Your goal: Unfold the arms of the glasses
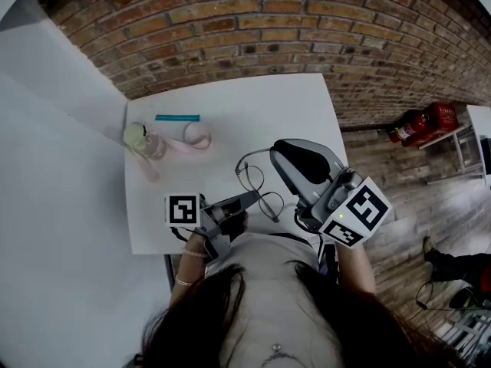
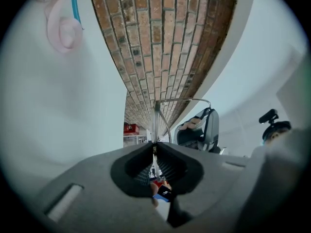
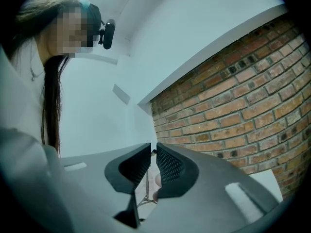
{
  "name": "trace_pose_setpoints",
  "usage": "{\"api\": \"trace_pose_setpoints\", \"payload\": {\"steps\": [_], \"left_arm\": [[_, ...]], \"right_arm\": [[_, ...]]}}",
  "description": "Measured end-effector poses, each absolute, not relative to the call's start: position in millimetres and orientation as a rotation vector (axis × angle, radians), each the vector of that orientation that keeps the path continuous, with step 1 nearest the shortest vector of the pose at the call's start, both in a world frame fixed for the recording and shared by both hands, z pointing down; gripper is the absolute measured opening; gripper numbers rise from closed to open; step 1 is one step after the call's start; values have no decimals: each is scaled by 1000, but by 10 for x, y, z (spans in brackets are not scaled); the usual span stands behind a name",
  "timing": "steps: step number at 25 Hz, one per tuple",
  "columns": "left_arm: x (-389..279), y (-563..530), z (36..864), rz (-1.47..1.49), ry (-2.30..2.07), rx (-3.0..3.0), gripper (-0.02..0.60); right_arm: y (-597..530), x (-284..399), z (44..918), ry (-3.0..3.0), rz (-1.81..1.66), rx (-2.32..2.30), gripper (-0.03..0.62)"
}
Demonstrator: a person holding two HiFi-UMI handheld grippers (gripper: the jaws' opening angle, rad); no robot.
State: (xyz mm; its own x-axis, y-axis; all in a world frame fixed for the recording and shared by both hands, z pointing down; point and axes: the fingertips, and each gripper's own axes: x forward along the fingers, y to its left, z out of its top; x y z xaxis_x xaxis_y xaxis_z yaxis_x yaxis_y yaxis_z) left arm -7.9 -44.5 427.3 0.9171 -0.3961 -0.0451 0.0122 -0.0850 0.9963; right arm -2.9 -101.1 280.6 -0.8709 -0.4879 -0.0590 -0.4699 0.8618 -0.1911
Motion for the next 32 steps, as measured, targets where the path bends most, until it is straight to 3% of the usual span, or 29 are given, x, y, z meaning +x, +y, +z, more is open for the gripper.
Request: {"api": "trace_pose_setpoints", "payload": {"steps": [32], "left_arm": [[-208, -542, 4300, -400, -368, 1601, 21]], "right_arm": [[-1007, 53, 2905, 2917, -310, -776, 31]]}}
